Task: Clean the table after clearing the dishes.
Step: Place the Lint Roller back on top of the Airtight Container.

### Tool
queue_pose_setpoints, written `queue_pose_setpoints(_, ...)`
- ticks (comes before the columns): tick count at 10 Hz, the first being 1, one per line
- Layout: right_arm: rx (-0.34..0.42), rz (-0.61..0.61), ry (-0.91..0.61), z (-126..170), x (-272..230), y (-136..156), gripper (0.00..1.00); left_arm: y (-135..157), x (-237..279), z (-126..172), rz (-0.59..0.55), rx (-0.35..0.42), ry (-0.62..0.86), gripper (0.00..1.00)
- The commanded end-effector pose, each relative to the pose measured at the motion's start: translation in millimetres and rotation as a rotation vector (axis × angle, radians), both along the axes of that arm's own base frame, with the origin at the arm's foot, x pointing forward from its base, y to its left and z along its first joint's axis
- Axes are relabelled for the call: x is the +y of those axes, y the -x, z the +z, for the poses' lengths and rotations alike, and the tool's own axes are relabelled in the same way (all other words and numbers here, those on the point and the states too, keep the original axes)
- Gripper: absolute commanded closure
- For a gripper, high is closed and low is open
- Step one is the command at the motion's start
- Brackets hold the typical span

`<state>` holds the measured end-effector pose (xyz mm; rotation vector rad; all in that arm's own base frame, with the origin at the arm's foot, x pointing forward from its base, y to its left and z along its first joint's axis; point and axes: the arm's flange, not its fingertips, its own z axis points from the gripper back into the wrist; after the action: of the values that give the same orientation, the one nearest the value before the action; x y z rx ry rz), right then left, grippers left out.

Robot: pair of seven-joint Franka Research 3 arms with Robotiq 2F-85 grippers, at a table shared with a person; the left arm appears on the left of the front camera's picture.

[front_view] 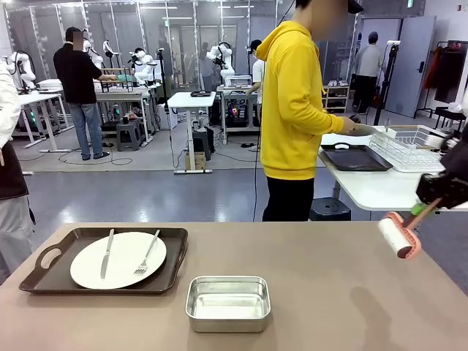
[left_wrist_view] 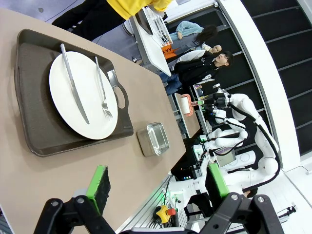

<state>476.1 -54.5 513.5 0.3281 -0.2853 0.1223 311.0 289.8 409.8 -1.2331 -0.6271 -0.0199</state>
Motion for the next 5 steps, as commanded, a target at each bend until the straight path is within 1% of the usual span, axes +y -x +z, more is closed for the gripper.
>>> queue_pose_setpoints(1, -0.072, 0.214, 0.088, 31, 60, -3, 0.80, 2, 1, 1, 0.003, -0.006, -0.003, 0.00)
queue_pose_setpoints(2, -0.076, 0.320, 0.132, 41, 94, -3, 0.80, 2, 1, 1, 0.003, -0.006, -0.003, 0.00)
queue_pose_setpoints(3, -0.098, 0.425, 0.188, 53, 129, 1, 0.80, 2, 1, 1, 0.003, -0.006, -0.003, 0.00)
queue_pose_setpoints(5, -0.136, 0.648, 0.266, 74, 208, 17, 0.80, 2, 1, 1, 0.003, -0.006, -0.003, 0.00)
